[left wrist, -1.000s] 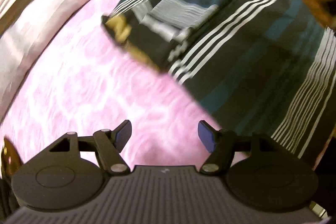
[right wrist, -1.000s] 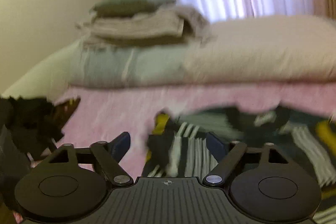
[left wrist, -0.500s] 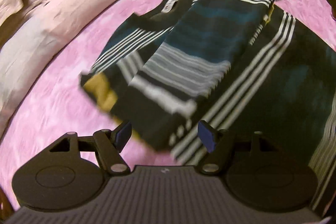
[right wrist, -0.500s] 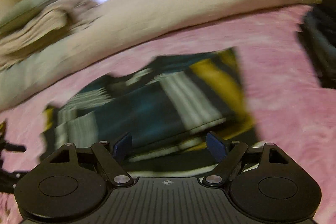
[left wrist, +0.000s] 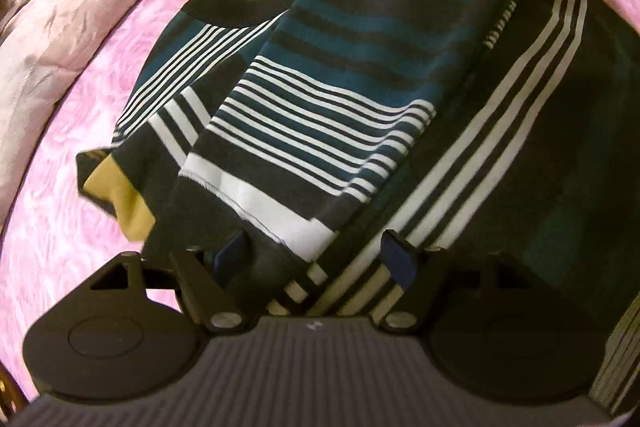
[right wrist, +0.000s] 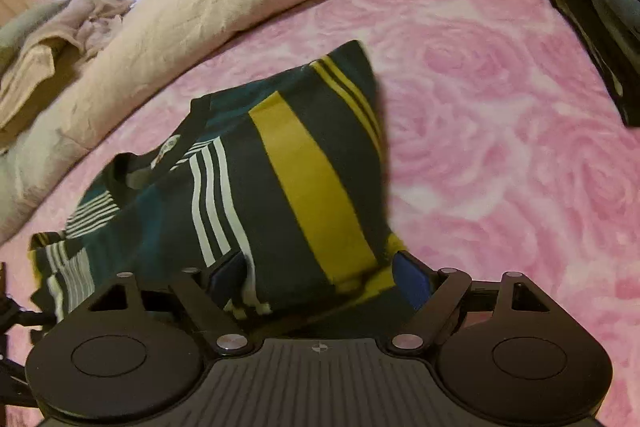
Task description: Fold clothes
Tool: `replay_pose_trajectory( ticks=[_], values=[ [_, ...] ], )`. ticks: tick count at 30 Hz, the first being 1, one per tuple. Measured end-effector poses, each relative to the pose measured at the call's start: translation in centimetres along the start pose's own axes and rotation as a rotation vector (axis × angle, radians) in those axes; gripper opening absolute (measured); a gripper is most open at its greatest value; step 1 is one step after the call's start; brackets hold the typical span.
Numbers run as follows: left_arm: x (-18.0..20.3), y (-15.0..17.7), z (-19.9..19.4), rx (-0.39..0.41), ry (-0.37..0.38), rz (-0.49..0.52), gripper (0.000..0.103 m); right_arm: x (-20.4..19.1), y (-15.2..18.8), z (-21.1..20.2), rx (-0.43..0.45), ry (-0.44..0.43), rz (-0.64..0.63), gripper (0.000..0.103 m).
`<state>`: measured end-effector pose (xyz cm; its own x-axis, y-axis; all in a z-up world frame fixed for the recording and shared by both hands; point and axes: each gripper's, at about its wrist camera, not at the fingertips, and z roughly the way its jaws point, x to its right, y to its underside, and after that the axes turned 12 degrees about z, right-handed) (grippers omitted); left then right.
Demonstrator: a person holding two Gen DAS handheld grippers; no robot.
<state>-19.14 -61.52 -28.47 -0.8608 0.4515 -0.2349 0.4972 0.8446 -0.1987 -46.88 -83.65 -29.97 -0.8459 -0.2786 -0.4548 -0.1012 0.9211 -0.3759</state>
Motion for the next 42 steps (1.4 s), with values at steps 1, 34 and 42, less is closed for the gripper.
replay_pose_trajectory(
  ticks=[1, 34, 42],
  values=[
    [0.4, 0.1, -0.5, -0.002, -0.001, -0.009, 0.071, 0.1, 0.1, -0.6, -0.001, 0.001, -0.013, 0.081],
    [30.1, 23.1, -11.5, 0.155, -0.055, 0.658, 0.07, -2.2, 27.6, -17.4, -0.125, 0.209, -0.269, 0.081],
    [30.6, 23.6, -11.4, 0.202, -0.081, 0.792, 0.073, -1.0, 29.4, -17.9, -0.151, 0.22, -0.371, 0.081]
  ],
)
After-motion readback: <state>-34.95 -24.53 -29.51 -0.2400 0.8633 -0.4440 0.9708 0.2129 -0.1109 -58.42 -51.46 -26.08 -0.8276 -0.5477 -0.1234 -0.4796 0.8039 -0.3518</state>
